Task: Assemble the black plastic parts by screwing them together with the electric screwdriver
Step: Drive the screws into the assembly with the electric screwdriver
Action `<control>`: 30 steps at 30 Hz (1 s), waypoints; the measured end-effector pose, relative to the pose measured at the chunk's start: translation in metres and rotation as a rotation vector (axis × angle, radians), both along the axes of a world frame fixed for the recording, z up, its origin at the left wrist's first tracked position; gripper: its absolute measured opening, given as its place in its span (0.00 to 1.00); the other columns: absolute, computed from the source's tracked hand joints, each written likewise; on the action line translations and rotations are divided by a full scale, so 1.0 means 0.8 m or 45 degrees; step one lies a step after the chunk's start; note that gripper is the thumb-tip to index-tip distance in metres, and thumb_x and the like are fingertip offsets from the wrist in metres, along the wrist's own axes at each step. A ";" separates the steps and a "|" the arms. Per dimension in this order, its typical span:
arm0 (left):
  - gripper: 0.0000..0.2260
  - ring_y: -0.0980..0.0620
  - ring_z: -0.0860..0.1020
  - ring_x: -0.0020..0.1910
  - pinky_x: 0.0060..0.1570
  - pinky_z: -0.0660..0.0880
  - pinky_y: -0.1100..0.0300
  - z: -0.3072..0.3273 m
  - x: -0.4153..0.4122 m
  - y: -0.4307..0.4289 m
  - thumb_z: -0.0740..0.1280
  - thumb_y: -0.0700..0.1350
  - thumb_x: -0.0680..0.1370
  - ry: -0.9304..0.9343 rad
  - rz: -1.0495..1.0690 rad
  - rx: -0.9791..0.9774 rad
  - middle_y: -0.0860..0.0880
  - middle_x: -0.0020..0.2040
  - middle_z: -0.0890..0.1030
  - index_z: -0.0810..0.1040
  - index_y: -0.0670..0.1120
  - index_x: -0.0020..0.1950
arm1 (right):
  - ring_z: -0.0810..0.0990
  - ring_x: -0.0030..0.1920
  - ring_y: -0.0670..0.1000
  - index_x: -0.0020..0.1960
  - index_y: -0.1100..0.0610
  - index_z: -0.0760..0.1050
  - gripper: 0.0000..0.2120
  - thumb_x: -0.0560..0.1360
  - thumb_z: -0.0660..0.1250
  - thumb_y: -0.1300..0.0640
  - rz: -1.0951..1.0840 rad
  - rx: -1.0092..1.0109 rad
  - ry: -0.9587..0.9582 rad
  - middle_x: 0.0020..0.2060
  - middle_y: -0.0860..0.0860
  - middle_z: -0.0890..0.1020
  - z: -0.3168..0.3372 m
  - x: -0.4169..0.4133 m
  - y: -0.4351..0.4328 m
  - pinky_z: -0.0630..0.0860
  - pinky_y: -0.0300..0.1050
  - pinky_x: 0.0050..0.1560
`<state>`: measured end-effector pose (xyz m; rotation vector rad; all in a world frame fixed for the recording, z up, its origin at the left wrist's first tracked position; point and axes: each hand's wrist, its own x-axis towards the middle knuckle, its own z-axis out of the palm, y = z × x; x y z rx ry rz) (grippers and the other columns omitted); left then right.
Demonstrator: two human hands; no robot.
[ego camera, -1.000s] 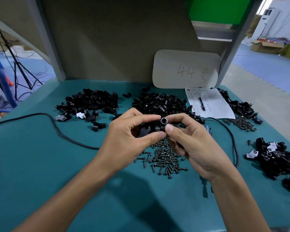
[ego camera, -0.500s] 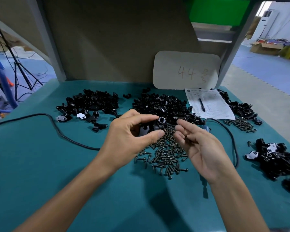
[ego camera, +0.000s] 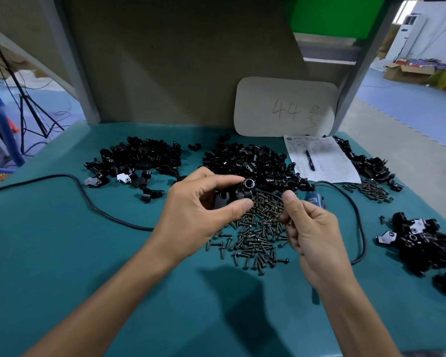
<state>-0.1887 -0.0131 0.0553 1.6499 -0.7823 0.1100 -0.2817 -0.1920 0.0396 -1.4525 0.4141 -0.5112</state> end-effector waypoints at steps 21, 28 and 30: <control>0.16 0.60 0.76 0.37 0.38 0.74 0.64 -0.002 -0.003 -0.001 0.78 0.56 0.68 0.035 0.006 0.006 0.54 0.43 0.77 0.85 0.60 0.54 | 0.83 0.43 0.49 0.49 0.50 0.86 0.08 0.75 0.69 0.56 0.378 0.074 -0.302 0.42 0.53 0.85 0.028 -0.004 0.009 0.81 0.40 0.44; 0.15 0.61 0.76 0.36 0.37 0.74 0.65 0.000 -0.003 -0.002 0.78 0.54 0.67 0.052 0.004 -0.006 0.54 0.43 0.78 0.86 0.59 0.54 | 0.84 0.43 0.50 0.50 0.49 0.86 0.08 0.74 0.70 0.56 0.375 0.020 -0.268 0.43 0.54 0.86 0.026 -0.002 0.009 0.82 0.41 0.46; 0.15 0.62 0.76 0.36 0.37 0.73 0.68 0.002 -0.004 -0.002 0.78 0.54 0.67 0.051 -0.001 -0.013 0.53 0.43 0.78 0.86 0.59 0.53 | 0.84 0.44 0.50 0.50 0.49 0.86 0.07 0.74 0.70 0.56 0.378 0.020 -0.268 0.43 0.54 0.86 0.024 -0.002 0.008 0.82 0.41 0.46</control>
